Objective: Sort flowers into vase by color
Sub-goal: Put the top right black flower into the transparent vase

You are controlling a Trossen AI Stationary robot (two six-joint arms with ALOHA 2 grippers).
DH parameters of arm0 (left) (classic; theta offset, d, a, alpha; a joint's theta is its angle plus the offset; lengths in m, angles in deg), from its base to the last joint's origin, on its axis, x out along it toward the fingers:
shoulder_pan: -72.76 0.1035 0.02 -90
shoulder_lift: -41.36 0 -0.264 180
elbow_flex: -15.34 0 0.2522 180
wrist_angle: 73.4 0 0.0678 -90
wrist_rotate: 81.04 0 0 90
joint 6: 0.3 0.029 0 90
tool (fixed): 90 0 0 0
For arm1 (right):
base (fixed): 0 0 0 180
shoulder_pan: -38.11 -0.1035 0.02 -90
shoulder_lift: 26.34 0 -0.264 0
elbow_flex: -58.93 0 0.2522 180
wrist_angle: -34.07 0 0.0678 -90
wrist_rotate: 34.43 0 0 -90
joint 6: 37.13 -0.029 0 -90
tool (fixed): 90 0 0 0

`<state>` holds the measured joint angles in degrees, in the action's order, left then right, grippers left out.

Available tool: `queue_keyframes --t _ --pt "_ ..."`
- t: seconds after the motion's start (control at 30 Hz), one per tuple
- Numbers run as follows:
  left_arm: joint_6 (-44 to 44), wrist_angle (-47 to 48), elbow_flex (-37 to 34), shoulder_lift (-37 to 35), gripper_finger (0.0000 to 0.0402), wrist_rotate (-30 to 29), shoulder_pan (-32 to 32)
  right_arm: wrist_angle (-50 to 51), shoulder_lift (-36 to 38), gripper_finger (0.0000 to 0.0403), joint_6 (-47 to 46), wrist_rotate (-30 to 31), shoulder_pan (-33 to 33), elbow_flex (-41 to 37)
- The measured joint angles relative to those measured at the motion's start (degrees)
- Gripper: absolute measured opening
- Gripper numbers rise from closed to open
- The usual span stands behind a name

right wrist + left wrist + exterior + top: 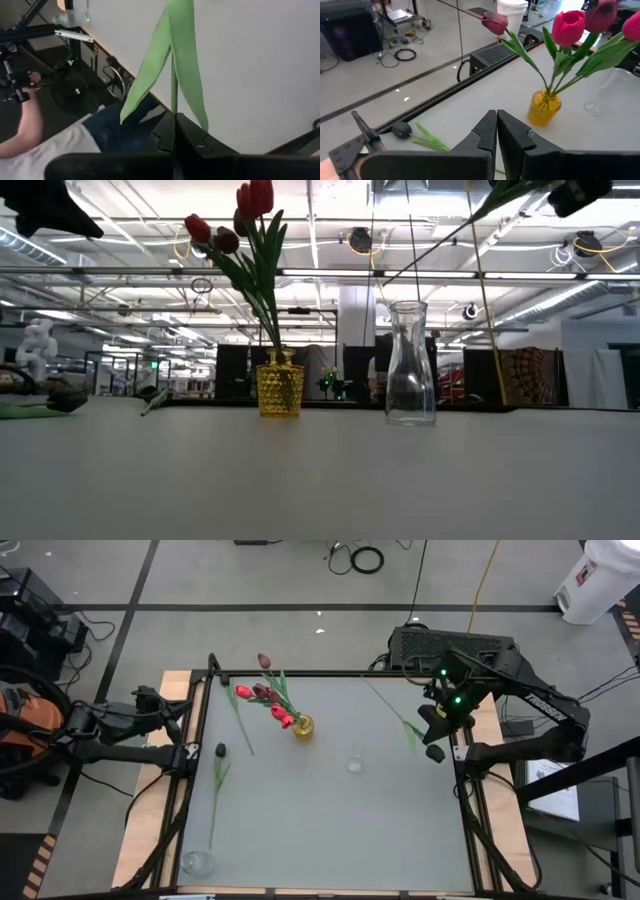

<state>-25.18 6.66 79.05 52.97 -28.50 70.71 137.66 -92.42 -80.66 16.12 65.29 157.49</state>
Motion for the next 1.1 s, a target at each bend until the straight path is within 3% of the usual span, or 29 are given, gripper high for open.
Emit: queue_keyframes --t 0.27,0.6,1.1 --pt "1.81 0.02 0.0 0.0 0.002 -1.21 -0.02 -4.63 -0.13 0.0 -13.8 -1.47 -4.99 -0.04" --pt "1.81 0.07 0.0 -0.01 0.002 -1.62 -0.01 -22.66 -0.33 0.0 -28.58 -2.96 -10.82 -0.09" --pt "1.79 0.13 0.0 0.0 0.002 -1.62 -0.02 -22.81 -0.37 0.0 -36.71 -7.11 -21.91 -0.09"
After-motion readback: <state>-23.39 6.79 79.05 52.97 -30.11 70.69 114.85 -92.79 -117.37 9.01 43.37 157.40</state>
